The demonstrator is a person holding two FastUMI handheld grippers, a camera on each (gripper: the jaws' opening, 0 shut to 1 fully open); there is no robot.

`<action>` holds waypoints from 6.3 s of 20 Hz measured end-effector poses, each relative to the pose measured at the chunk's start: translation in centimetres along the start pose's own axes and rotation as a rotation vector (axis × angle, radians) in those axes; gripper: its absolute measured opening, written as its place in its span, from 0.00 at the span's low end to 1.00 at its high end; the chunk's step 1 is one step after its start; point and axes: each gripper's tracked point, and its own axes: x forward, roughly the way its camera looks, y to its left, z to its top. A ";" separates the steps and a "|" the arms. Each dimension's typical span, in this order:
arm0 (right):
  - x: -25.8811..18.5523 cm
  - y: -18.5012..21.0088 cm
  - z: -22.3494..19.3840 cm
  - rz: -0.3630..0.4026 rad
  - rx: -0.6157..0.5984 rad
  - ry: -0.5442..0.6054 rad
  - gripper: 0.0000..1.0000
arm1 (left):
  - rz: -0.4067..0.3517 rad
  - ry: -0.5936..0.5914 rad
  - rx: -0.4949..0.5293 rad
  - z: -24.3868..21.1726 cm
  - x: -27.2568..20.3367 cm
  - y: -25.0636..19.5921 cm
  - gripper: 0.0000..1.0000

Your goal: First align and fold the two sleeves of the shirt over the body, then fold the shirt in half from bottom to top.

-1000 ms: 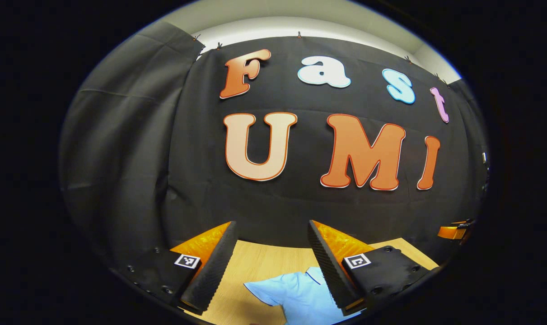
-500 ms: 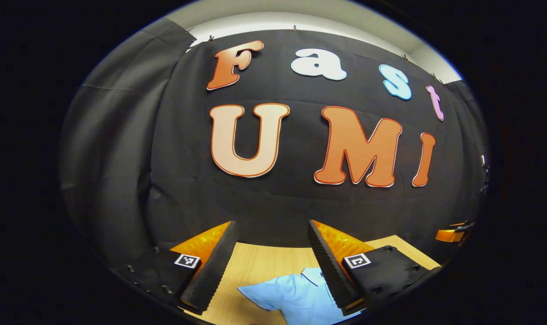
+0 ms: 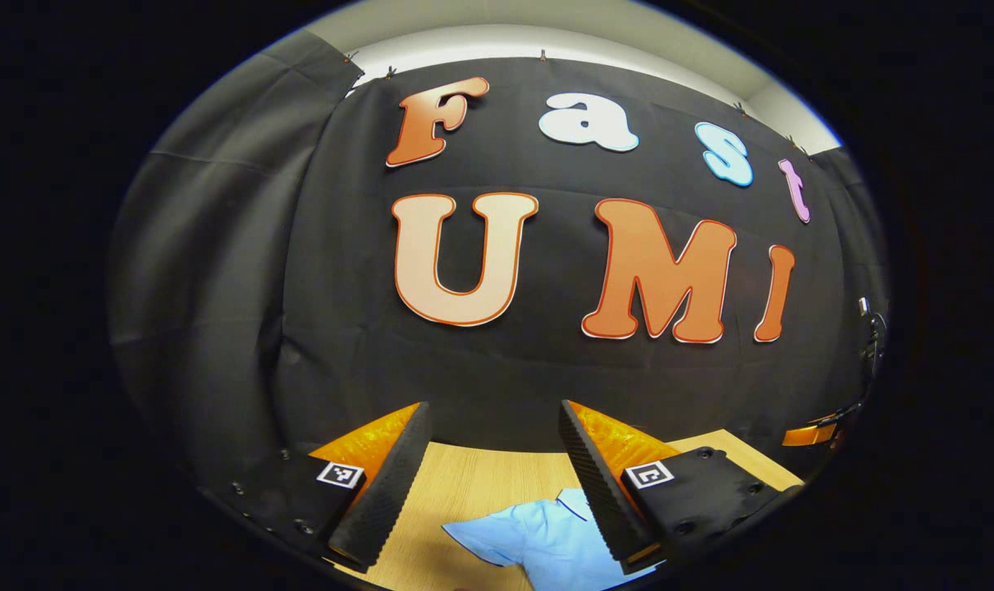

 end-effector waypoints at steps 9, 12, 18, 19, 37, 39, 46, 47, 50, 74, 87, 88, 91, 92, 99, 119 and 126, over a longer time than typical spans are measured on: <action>9.8 -2.3 -1.6 -0.066 -0.234 0.236 0.97 | 0.064 0.018 0.008 -0.9 0.1 3.1 1.00; 13.4 -2.2 -4.3 -0.047 -0.242 0.357 0.98 | 0.098 0.039 0.009 -1.8 0.3 4.6 1.00; 19.2 -2.6 -11.0 -0.016 -0.219 0.572 1.00 | 0.172 0.089 0.003 -3.9 1.0 7.4 1.00; 19.9 -2.9 -11.8 -0.018 -0.202 0.602 1.00 | 0.184 0.101 -0.001 -4.3 1.3 7.9 1.00; 22.7 -4.1 -18.5 -0.091 -0.077 0.845 0.60 | 0.224 0.172 -0.014 -6.6 2.8 8.4 1.00; 22.7 -4.4 -18.4 -0.108 -0.046 0.835 0.29 | 0.221 0.163 -0.005 -6.3 2.4 8.5 1.00; 20.8 -4.9 -16.1 -0.151 -0.042 0.763 0.01 | 0.210 0.142 0.028 -5.0 0.9 9.9 1.00; 20.4 -4.3 -15.4 -0.146 -0.043 0.745 0.01 | 0.205 0.136 0.027 -4.7 0.6 10.3 1.00; 18.7 -2.6 -13.6 -0.142 -0.040 0.709 0.01 | 0.191 0.122 0.014 -4.5 -0.1 11.1 1.00; 13.5 22.1 -17.0 0.101 0.004 0.743 0.09 | 0.202 0.126 0.004 -5.2 -3.5 24.9 1.00; 9.8 21.4 -8.2 0.215 0.011 0.490 1.00 | 0.147 0.203 -0.028 -7.7 -1.5 18.6 1.00; 9.3 20.7 -7.3 0.213 0.015 0.465 0.98 | 0.142 0.222 -0.032 -8.3 -1.0 17.7 1.00; 7.7 19.0 -4.6 0.215 0.068 0.412 0.98 | 0.098 0.304 -0.064 -10.7 0.8 14.5 1.00; 7.4 18.3 -3.6 0.216 0.072 0.381 0.98 | 0.078 0.343 -0.077 -11.9 1.5 13.2 1.00; 3.1 14.1 0.7 0.272 0.102 0.257 0.98 | -0.015 0.702 -0.105 -21.1 4.8 7.1 1.00; 2.9 1.0 -0.3 0.252 0.200 0.282 0.98 | 0.234 1.230 -0.157 -39.5 8.7 3.6 0.99; 2.7 0.2 -1.2 0.251 0.213 0.287 0.98 | 0.236 1.181 -0.092 -39.8 9.7 2.1 0.25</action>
